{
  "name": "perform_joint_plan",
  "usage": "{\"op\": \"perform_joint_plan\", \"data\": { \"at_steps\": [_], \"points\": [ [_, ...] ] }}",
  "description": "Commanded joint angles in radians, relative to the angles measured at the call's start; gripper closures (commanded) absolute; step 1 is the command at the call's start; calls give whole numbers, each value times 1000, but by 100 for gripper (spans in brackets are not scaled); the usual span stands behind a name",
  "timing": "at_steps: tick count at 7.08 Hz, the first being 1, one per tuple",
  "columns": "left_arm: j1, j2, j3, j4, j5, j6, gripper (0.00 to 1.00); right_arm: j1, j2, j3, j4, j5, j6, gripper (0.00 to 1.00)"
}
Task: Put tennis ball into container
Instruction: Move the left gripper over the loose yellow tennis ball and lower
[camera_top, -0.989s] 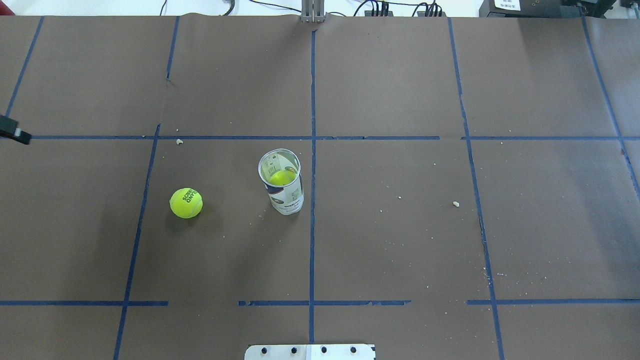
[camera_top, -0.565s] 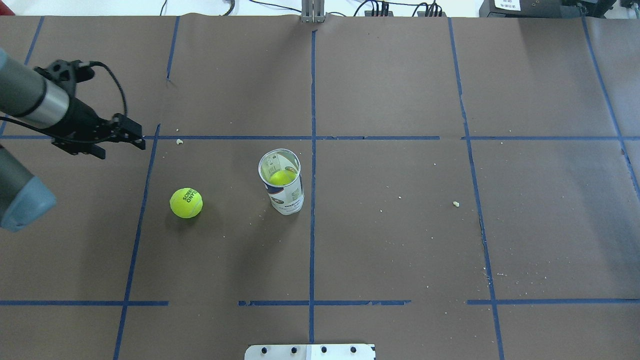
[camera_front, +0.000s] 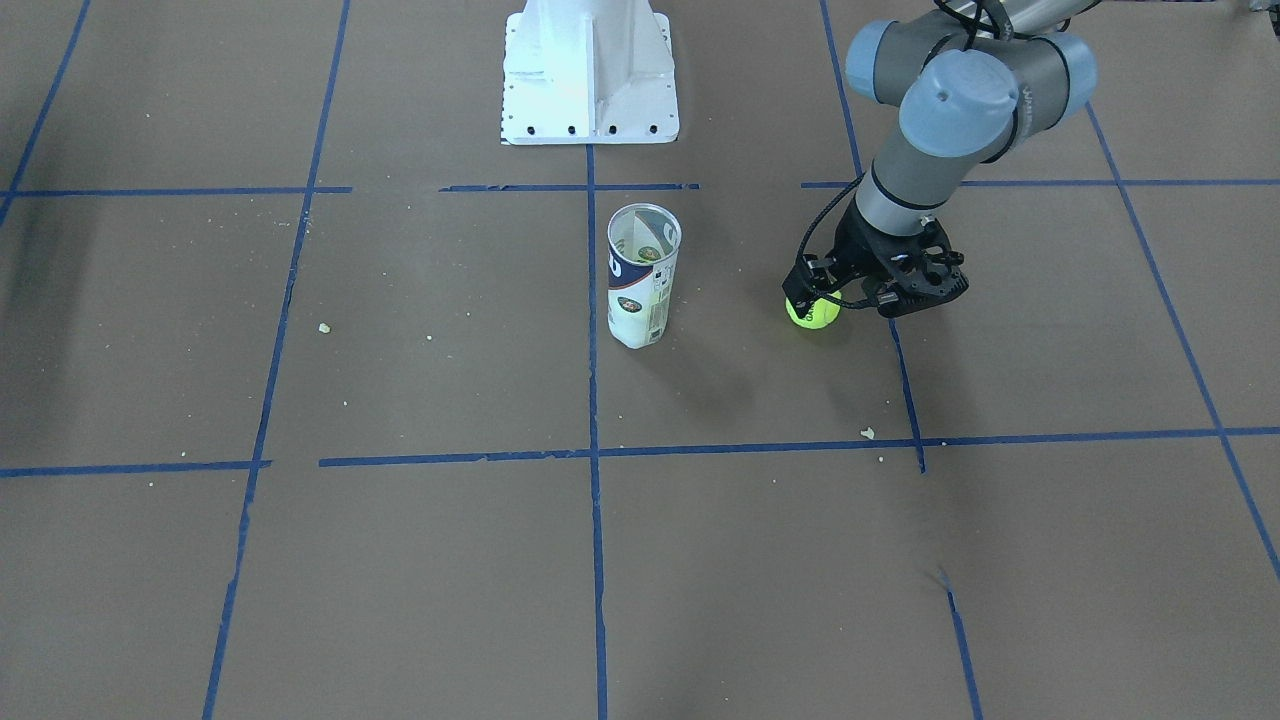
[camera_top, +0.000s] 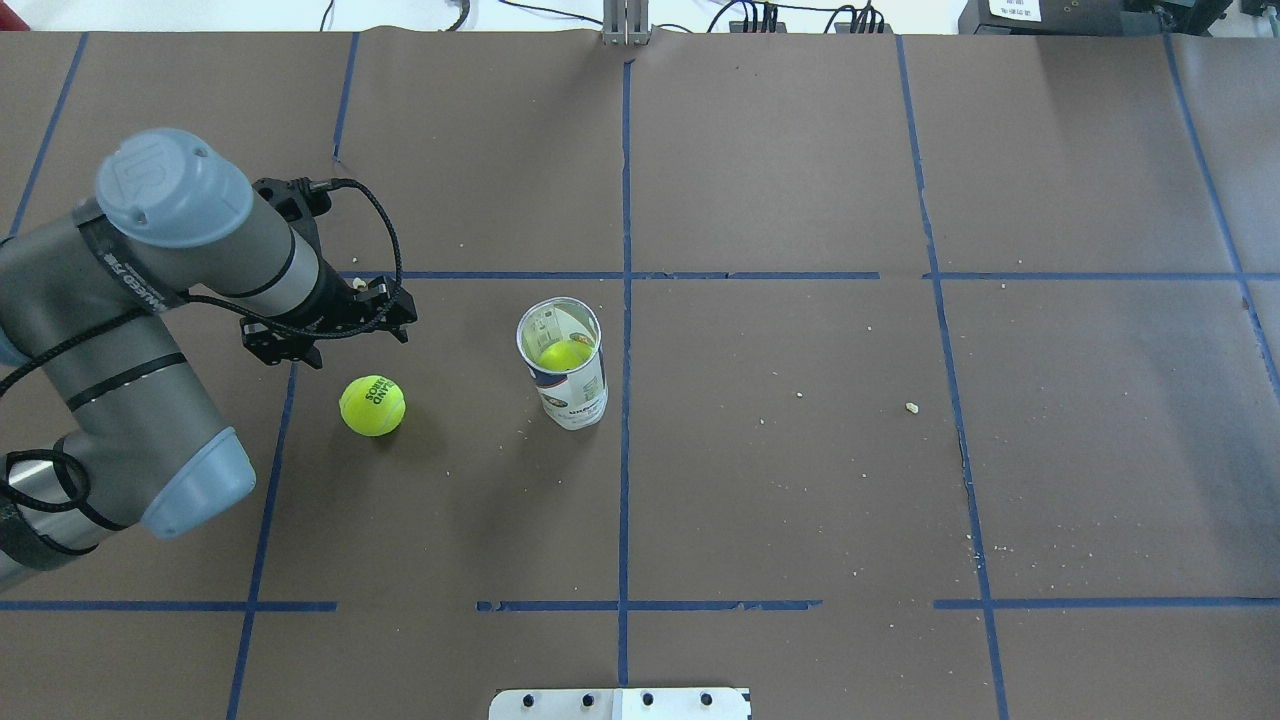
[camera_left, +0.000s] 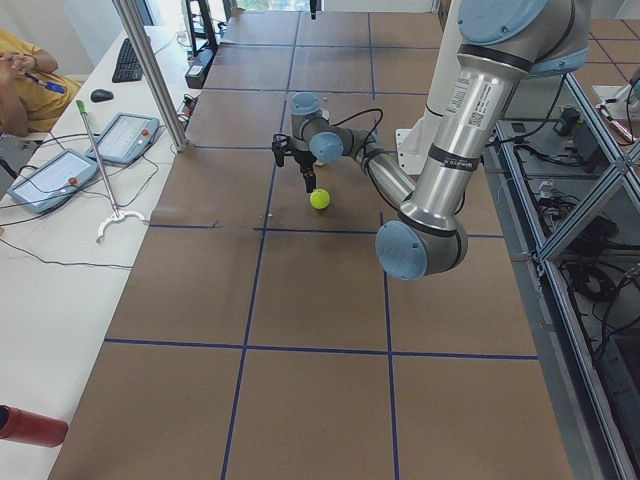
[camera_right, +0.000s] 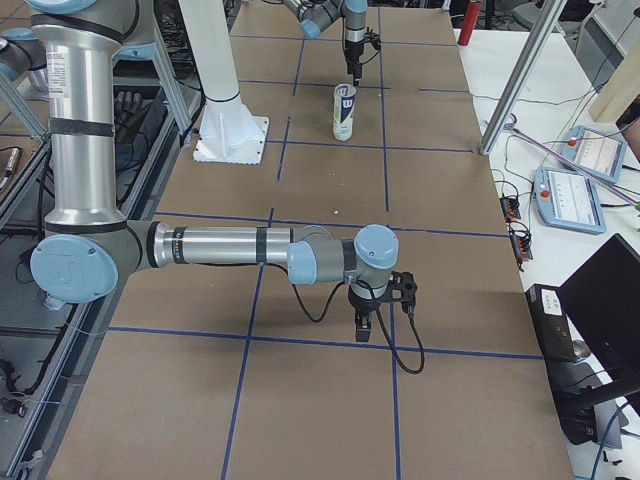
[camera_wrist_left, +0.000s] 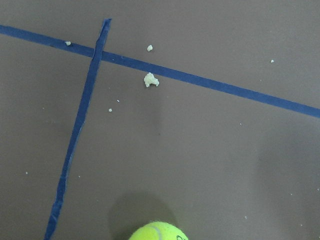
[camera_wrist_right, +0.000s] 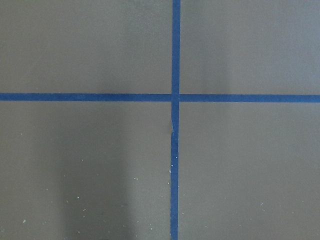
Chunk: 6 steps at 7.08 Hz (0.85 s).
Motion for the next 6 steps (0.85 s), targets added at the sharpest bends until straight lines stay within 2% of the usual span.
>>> {"op": "perform_joint_plan", "data": {
  "at_steps": [1,3,6],
  "points": [
    [81,2,-5,2,117,-49,0,0,0,0,0,0,0,0],
    [86,66,-20,-88,127,-49,0,0,0,0,0,0,0,0],
    [112,71,-1,-95,124,-45,0,0,0,0,0,0,0,0]
  ]
}}
